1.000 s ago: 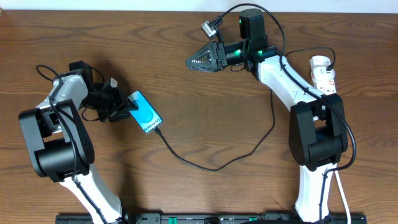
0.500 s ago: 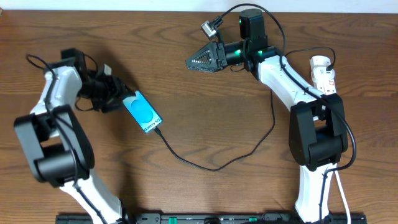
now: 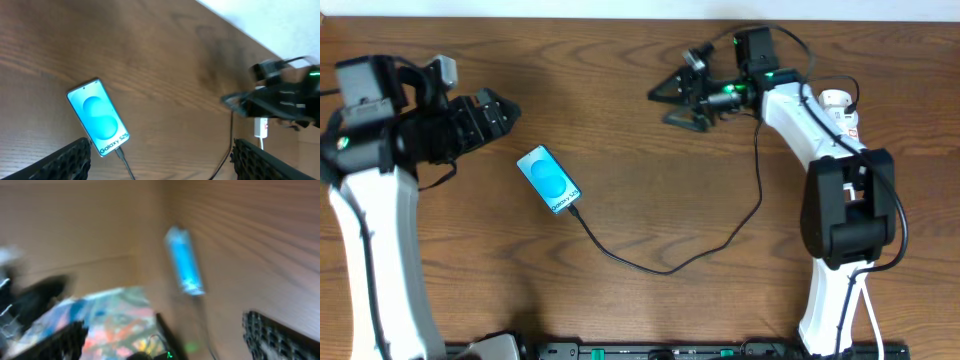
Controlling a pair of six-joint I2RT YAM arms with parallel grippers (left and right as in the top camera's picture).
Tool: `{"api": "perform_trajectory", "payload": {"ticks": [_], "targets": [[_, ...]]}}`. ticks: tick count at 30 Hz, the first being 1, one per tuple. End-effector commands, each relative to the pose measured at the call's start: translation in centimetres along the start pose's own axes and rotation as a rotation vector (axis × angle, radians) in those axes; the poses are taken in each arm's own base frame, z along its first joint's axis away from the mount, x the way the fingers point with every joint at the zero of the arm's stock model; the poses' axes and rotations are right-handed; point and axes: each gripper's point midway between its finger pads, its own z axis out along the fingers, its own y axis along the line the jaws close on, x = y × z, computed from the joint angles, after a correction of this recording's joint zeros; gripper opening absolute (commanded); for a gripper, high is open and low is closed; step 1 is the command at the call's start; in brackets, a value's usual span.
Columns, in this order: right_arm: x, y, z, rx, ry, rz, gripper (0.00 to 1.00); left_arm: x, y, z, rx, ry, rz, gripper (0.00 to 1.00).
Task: Plug charger to phone and switch on socket
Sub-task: 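Raise the left gripper away and swing the right gripper toward the power strip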
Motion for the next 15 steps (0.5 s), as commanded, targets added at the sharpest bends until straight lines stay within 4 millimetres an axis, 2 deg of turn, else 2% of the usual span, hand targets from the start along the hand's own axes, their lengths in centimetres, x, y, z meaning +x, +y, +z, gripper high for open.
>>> {"api": "perform_trajectory", "payload": {"ticks": [1, 4, 6, 7, 13, 14, 15], "targets": [[-1.1, -6.0, -4.5, 0.442, -0.153, -0.034, 0.99, 0.0, -2.0, -2.8, 0.018, -0.073, 0.05, 0.91], [0.0, -7.8, -8.6, 0.64, -0.196, 0.025, 0.99, 0.3, -2.8, -4.1, 0.024, -0.104, 0.07, 0.91], [0.2, -7.9, -11.8, 0.745, -0.257, 0.038, 0.99, 0.4, -3.1, -4.6, 0.028, -0.117, 0.073, 0.91], [0.2, -7.1, -14.9, 0.803, -0.33, 0.034, 0.99, 0.5, -3.2, -4.8, 0.028, -0.121, 0.075, 0.91], [0.4, -3.3, -25.3, 0.881, -0.62, 0.015, 0.99, 0.8, -2.8, -4.4, 0.019, -0.095, 0.058, 0.91], [0.6, -2.8, -28.5, 0.878, -0.706, 0.03, 0.99, 0.9, -2.5, -4.1, 0.012, -0.083, 0.049, 0.91], [0.7, -2.8, -30.3, 0.878, -0.75, 0.045, 0.99, 0.9, -2.4, -3.9, 0.012, -0.078, 0.046, 0.91]]}}
